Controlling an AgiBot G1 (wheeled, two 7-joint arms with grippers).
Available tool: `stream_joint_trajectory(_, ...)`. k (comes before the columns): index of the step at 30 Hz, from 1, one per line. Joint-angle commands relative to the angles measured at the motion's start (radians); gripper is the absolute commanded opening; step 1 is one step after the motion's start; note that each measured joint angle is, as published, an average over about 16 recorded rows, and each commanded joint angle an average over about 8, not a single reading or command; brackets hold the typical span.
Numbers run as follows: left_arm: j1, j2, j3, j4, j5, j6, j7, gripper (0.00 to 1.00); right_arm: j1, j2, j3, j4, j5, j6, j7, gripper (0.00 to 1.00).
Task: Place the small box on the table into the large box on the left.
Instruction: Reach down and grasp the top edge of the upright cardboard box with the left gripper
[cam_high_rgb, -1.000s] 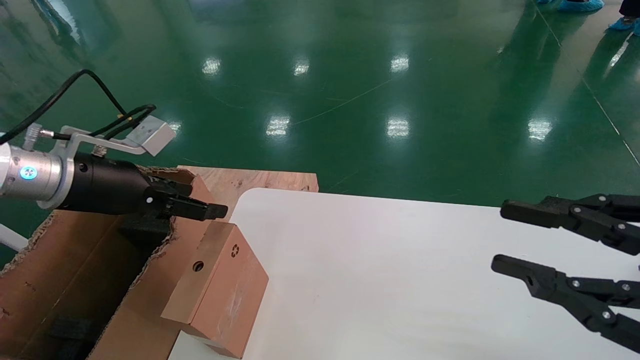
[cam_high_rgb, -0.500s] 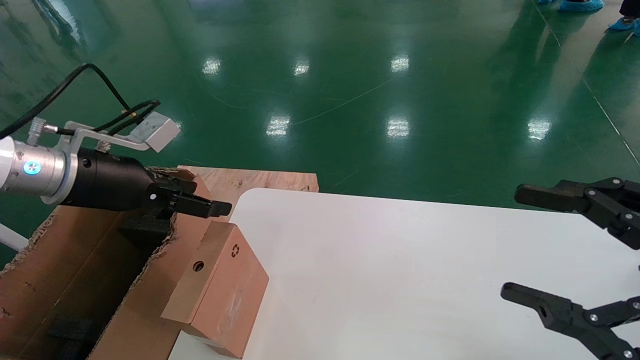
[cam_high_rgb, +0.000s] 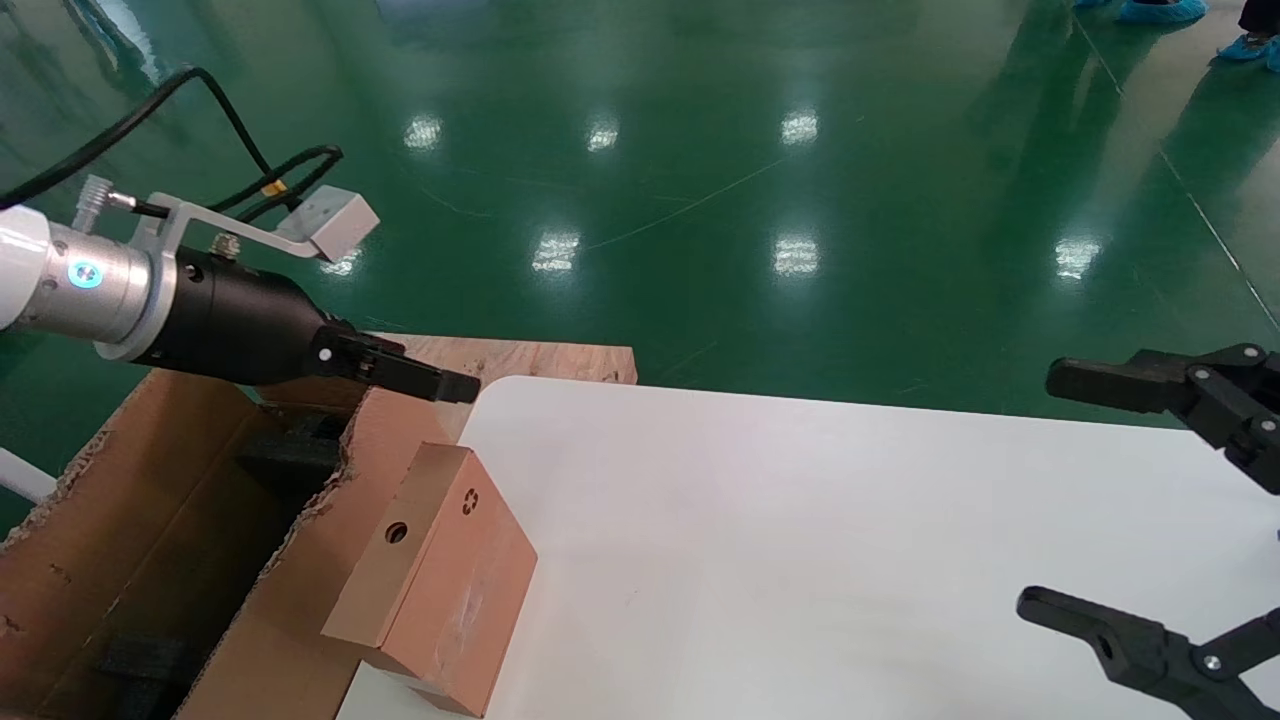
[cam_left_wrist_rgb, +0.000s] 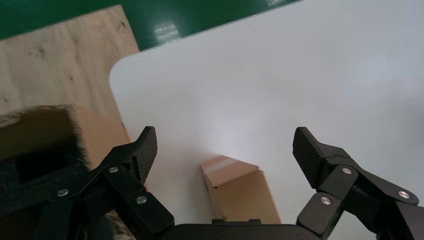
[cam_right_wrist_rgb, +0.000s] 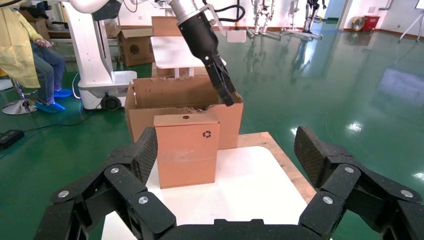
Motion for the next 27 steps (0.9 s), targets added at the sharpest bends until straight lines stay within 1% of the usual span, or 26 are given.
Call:
stream_joint_trajectory(1,-0.013,0.002,0.016,-0.003,-0.006,0.006,-0.012,1.0,0.0,0.0,0.0,0.0,0.0,0.0,0.0,1.0)
stream_joint_trajectory(9,-0.041,-0.02,0.133,-0.019,-0.05,0.005,-0.044,1.0,0.0,0.0,0.0,0.0,0.0,0.0,0.0,1.0)
stream_joint_trajectory(15,-0.073,-0.029,0.203,-0.024,-0.075,0.0,-0.064,1.0,0.0,0.0,0.0,0.0,0.0,0.0,0.0,1.0)
stream_joint_trajectory(27,-0.135,-0.006,0.341,-0.029,-0.086,-0.003,-0.106,1.0,0.0,0.0,-0.001,0.0,0.0,0.0,0.0,1.0)
